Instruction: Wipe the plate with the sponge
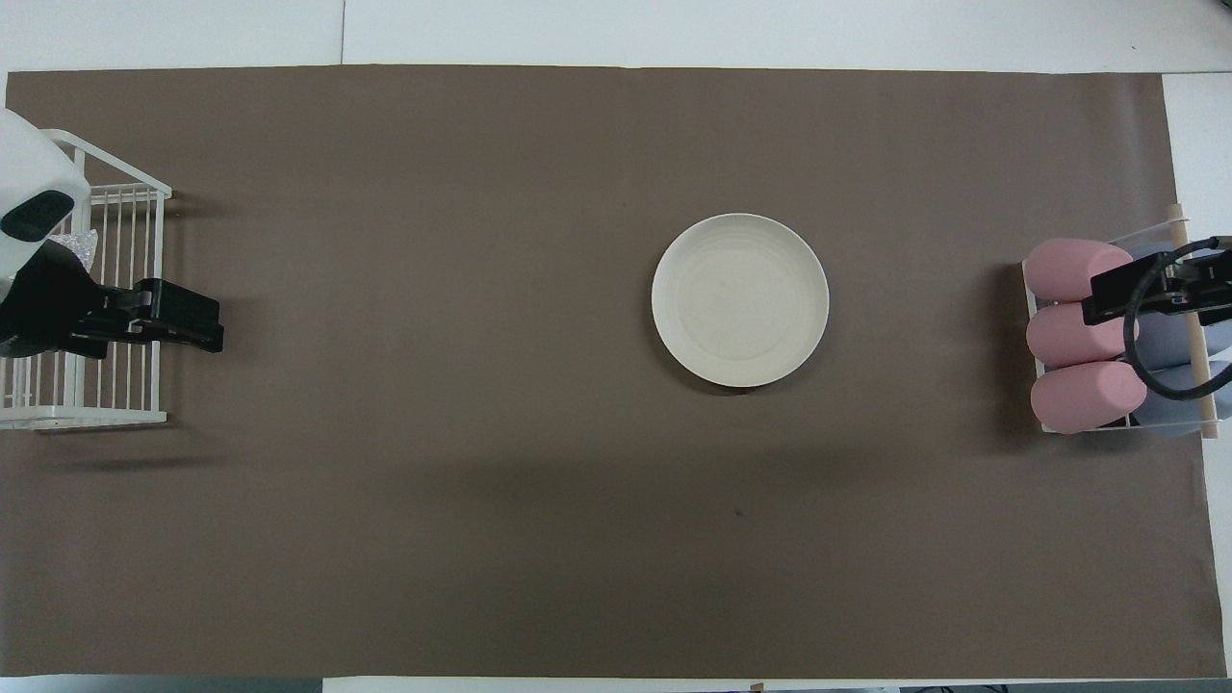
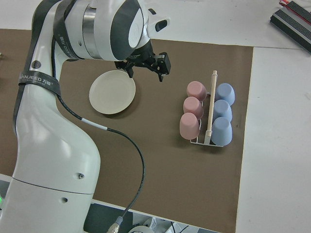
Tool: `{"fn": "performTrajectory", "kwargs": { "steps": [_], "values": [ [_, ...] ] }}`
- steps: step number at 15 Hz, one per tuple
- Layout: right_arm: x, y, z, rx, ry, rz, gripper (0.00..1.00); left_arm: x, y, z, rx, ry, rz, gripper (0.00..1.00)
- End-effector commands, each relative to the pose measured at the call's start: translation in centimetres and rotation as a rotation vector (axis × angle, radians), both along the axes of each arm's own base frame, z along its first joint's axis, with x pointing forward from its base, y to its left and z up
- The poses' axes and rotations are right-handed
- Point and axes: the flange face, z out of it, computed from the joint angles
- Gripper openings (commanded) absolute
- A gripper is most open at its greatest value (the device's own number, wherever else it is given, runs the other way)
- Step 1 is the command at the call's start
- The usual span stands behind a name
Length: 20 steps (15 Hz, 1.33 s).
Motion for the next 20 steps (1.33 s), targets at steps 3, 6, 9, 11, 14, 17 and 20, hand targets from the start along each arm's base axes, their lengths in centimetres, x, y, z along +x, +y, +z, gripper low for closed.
{"fn": "performTrajectory", "kwargs": {
  "steps": [3,6,9,11,14,17,20],
  "values": [
    [-0.2,0.3,0.4,-0.01,0.0,-0.02,1.0,0.5,0.4,0.4,0.013,-0.035,0.007,1.0],
    [-0.2,0.4,0.5,-0.01,-0.001,-0.018,1.0,0.6,0.6,0.5,0.012,-0.04,0.011,1.0],
    [-0.2,0.4,0.5,-0.01,-0.001,-0.018,1.0,0.6,0.7,0.5,0.016,-0.044,0.014,1.0],
    [-0.2,0.3,0.5,-0.01,-0.001,-0.02,1.0,0.8,1.0,0.1,0.025,-0.047,0.017,1.0],
    [-0.2,0.3,0.5,-0.01,-0.001,-0.02,1.0,1.1,1.6,-1.2,0.127,-0.086,0.05,1.0],
    [-0.2,0.3,0.5,-0.01,-0.001,-0.02,1.0,1.8,2.4,-3.9,0.252,-0.094,0.051,1.0],
    [-0.2,0.4,0.5,-0.01,-0.001,-0.018,1.0,2.7,3.1,-8.0,0.411,-0.105,-0.008,1.0]
  ]
}}
